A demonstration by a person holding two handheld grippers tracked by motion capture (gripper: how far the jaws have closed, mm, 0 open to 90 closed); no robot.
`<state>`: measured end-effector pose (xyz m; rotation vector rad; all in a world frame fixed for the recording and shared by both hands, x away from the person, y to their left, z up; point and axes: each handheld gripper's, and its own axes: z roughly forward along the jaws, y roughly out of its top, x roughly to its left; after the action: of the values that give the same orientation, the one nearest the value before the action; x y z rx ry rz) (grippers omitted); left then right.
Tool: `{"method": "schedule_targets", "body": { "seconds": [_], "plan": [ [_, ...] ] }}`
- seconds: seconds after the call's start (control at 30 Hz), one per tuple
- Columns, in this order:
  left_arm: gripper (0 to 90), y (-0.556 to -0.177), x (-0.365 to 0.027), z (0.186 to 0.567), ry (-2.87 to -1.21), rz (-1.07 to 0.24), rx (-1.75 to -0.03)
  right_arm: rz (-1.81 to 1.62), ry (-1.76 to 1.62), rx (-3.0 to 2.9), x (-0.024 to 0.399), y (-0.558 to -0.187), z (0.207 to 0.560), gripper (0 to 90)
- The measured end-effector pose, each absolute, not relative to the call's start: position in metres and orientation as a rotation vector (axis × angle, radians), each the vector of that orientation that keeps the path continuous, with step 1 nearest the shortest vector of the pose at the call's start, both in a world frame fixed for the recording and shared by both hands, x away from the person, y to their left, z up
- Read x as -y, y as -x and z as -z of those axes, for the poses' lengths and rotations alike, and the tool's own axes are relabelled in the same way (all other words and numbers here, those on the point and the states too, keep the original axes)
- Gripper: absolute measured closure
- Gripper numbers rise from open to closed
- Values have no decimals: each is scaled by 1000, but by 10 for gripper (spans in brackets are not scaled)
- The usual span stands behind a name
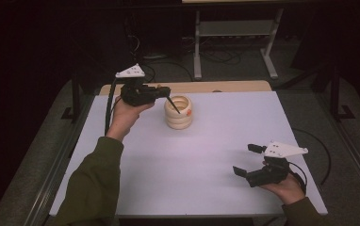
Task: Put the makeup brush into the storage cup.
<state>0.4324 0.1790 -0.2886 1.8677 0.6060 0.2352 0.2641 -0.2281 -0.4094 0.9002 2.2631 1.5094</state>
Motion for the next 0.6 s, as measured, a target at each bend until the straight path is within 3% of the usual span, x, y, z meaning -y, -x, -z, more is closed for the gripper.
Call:
{"method": "schedule_targets", "body": {
  "seconds": [0.6],
  "plan": [
    [836, -461, -184, 303, -1857, -271, -682, -1507, -901, -2261, 231, -266, 411, 6]
  ]
}}
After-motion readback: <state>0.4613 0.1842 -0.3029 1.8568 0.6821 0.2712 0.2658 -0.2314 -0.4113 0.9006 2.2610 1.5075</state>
